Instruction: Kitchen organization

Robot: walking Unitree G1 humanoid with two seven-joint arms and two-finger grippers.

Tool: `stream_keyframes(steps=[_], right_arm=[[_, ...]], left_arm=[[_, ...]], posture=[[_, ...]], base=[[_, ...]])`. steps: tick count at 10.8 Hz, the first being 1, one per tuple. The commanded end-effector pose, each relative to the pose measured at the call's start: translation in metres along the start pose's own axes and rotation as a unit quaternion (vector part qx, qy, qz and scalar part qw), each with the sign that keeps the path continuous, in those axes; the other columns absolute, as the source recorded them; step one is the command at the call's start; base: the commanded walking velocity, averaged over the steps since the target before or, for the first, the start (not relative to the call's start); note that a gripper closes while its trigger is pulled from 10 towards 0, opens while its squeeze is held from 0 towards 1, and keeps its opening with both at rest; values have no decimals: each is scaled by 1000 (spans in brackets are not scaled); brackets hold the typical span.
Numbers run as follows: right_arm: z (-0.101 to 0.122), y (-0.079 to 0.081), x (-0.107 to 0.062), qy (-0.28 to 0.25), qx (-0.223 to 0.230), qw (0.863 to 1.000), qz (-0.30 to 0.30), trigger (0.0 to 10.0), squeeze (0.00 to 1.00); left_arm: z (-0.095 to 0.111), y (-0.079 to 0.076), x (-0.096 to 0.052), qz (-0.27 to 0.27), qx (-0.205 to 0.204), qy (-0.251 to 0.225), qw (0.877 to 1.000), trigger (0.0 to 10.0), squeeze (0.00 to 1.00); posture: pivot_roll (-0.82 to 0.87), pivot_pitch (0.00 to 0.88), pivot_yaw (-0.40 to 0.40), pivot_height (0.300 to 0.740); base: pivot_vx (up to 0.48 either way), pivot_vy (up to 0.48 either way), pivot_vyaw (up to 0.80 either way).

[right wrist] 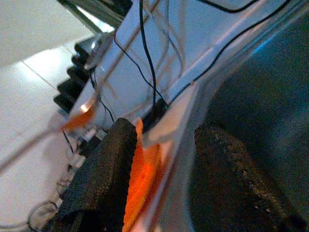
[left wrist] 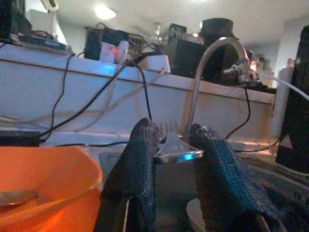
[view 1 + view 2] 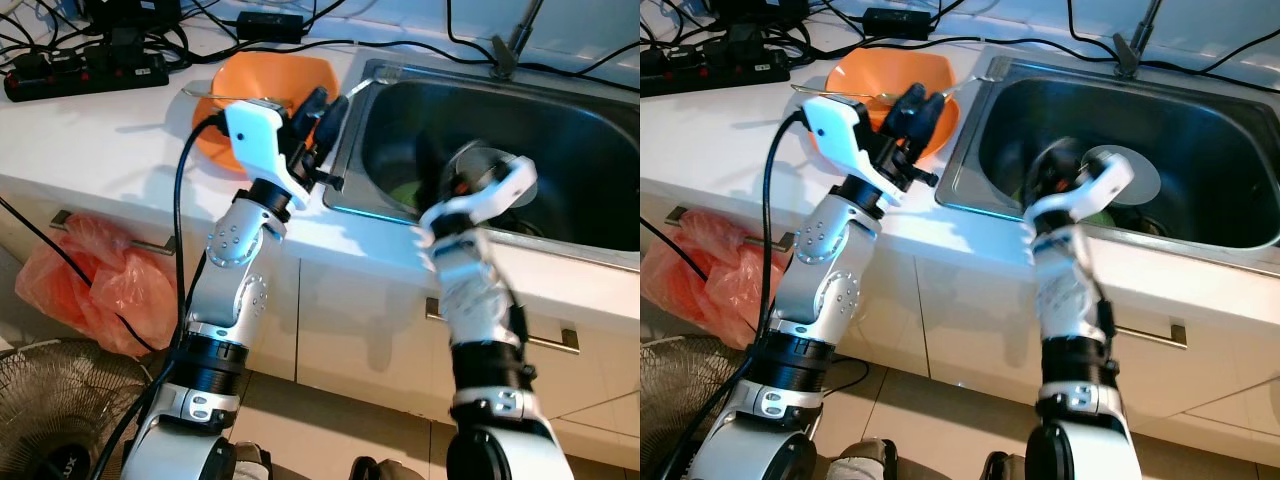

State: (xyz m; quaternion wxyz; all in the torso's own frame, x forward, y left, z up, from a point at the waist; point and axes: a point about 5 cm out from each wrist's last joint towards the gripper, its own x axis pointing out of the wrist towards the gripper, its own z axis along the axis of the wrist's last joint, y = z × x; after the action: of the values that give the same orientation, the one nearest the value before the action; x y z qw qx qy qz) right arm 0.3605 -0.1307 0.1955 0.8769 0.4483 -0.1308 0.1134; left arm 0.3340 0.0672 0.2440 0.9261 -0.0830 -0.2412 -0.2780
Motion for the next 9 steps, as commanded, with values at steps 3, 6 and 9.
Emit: stream_keyframes(steps=[3,6,9], right_arm=[[10,20,7,-3,35,999,22,10000,0],[11,26,7,9,74,997,29,10000,0],[8,30,6,21,90,995,32,10000,0]], left_arm=[[-3,-17,0,-32,1,11,999,10000,0],[-6,-29,2,-53,-8,13,998,10000,0],[-8,-34,1,-72,-11,24,997,10000,0]], posture=[[195,121,-33,740],[193,103,-31,740],[197,105,-31,740]], base=[[0,0,0],[0,0,0],[0,0,0]])
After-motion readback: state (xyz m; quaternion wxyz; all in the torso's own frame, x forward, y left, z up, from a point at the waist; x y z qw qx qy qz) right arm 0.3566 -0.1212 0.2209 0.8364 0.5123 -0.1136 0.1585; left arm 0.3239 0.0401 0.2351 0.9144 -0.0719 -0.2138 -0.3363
